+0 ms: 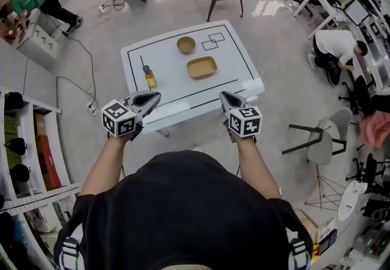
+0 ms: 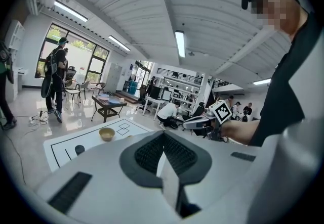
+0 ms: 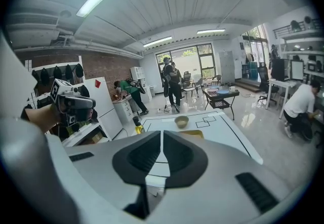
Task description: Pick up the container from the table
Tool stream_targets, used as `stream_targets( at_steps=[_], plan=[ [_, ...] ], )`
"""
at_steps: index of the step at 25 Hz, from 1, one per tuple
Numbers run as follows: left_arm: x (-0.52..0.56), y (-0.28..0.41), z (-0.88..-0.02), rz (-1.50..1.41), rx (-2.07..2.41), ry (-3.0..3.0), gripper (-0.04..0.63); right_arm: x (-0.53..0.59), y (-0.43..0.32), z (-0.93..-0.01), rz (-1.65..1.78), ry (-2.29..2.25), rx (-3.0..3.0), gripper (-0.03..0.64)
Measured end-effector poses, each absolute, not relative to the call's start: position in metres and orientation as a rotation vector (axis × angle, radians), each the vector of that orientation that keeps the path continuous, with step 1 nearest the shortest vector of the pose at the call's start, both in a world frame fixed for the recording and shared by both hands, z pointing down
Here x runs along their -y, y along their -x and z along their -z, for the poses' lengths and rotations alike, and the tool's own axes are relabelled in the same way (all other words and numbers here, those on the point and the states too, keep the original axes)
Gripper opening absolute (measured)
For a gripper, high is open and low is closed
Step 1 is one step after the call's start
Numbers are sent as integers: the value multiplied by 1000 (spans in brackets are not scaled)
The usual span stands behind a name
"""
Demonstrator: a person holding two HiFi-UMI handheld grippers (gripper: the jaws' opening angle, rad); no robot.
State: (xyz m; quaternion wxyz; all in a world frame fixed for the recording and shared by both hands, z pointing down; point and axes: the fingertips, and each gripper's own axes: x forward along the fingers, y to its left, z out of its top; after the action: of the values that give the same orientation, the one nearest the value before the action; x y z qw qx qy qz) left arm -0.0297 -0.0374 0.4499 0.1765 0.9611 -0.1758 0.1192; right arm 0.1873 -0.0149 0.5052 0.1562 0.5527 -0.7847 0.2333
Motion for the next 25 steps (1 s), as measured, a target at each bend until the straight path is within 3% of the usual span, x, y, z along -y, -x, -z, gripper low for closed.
stream_targets(
  at_steps=[25],
  plan=[
    [29,-22,-439,-328,529,-2746,6,17,-219,-498,-631,-1499,2296,18]
  ],
)
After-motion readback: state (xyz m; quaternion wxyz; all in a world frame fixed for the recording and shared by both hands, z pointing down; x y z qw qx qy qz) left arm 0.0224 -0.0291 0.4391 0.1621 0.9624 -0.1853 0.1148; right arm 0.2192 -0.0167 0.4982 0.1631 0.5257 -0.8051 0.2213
